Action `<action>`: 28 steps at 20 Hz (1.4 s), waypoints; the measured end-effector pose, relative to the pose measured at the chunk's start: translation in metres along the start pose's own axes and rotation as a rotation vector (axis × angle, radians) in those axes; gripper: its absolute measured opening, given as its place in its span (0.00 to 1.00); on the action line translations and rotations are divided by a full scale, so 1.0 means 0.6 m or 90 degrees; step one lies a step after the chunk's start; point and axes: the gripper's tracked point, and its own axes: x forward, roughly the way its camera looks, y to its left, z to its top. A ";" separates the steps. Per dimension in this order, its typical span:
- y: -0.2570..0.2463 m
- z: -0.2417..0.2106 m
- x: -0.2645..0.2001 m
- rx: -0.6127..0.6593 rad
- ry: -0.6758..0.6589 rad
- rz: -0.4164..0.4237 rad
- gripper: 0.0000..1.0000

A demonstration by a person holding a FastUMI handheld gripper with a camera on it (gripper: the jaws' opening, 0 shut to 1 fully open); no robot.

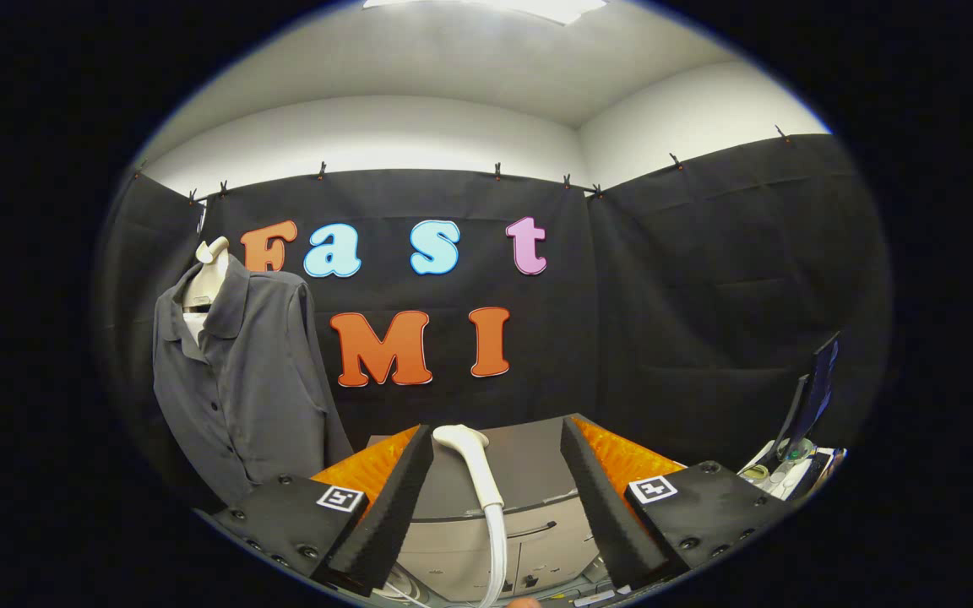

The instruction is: Iron the clothes twice with a garment steamer, once on the left side and once on the right side.

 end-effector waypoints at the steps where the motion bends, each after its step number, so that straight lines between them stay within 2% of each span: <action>1: -0.001 -0.002 0.013 0.001 0.009 0.007 0.98; 6: -0.008 -0.027 0.091 0.005 0.066 0.046 0.98; 13: 0.006 -0.109 0.202 -0.009 0.204 0.108 0.98; 23: 0.035 -0.254 0.353 -0.046 0.390 0.134 0.99; 28: 0.032 -0.321 0.407 -0.047 0.453 0.137 0.99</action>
